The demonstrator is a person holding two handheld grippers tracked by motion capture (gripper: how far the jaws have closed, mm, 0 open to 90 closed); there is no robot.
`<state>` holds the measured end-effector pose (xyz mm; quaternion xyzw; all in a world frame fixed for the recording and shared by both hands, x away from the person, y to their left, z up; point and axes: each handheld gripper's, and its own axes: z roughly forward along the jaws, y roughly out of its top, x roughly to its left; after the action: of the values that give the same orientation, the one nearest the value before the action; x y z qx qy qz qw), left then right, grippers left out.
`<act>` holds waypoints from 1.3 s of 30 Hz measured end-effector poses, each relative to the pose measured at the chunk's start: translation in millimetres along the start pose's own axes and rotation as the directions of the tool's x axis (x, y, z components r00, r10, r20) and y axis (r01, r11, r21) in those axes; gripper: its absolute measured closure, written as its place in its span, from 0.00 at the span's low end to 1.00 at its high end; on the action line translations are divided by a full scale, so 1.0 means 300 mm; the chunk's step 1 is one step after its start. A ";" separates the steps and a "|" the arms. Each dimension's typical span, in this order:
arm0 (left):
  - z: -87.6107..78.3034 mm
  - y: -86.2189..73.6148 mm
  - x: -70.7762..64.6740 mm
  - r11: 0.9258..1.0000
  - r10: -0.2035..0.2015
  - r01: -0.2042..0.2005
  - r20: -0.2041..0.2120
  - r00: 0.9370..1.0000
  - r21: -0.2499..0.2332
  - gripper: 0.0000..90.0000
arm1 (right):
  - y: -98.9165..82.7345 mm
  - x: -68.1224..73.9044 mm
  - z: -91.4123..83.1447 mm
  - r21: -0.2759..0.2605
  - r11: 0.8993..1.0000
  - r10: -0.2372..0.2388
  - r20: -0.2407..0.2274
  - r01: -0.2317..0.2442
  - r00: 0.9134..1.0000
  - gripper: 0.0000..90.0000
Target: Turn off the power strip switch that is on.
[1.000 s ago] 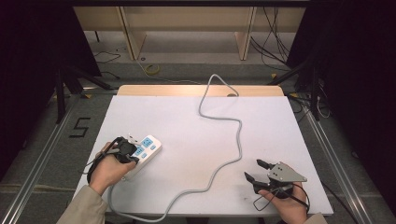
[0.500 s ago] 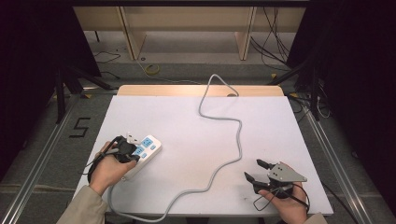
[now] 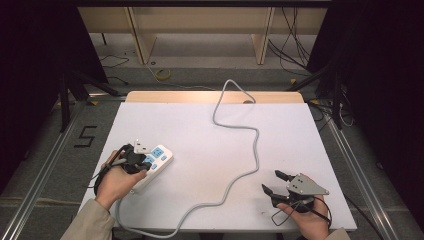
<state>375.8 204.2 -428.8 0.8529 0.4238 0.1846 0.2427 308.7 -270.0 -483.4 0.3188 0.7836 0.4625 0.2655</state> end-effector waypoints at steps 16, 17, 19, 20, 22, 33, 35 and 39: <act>-0.011 0.013 -0.023 0.998 0.027 -0.025 0.029 0.999 -0.062 0.88 | 0.000 0.000 0.001 -0.002 1.000 0.000 0.000 0.000 1.000 0.38; -0.013 0.014 -0.025 0.997 0.028 -0.026 0.031 0.999 -0.070 0.87 | 0.000 0.000 0.001 -0.002 1.000 0.000 0.000 0.000 1.000 0.38; -0.015 0.018 -0.031 0.994 0.037 -0.033 0.037 0.999 -0.100 0.86 | 0.000 0.000 0.001 -0.001 1.000 -0.001 0.000 0.001 1.000 0.38; -0.016 0.019 -0.034 0.993 0.038 -0.032 0.047 0.998 -0.112 0.85 | 0.000 0.000 0.001 -0.001 1.000 0.000 0.000 0.000 1.000 0.38; -0.017 0.022 -0.039 0.990 0.039 -0.031 0.058 0.998 -0.136 0.84 | 0.000 0.000 0.001 -0.001 1.000 -0.001 -0.001 0.001 1.000 0.38; -0.023 0.025 -0.047 0.973 0.058 -0.029 0.123 0.991 -0.230 0.72 | 0.000 0.000 0.000 -0.002 1.000 -0.001 0.000 0.001 1.000 0.38; -0.020 0.025 -0.051 0.971 0.065 -0.031 0.135 0.989 -0.238 0.70 | 0.000 0.000 0.000 -0.002 1.000 -0.001 0.000 0.001 1.000 0.38; -0.011 0.027 -0.065 0.965 0.061 -0.017 0.160 0.985 -0.263 0.65 | 0.000 0.000 0.000 -0.003 1.000 -0.002 0.000 0.002 1.000 0.38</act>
<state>368.0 184.9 -423.6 0.8341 0.3573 0.1714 0.3837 308.7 -269.9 -483.3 0.3176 0.7831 0.4636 0.2664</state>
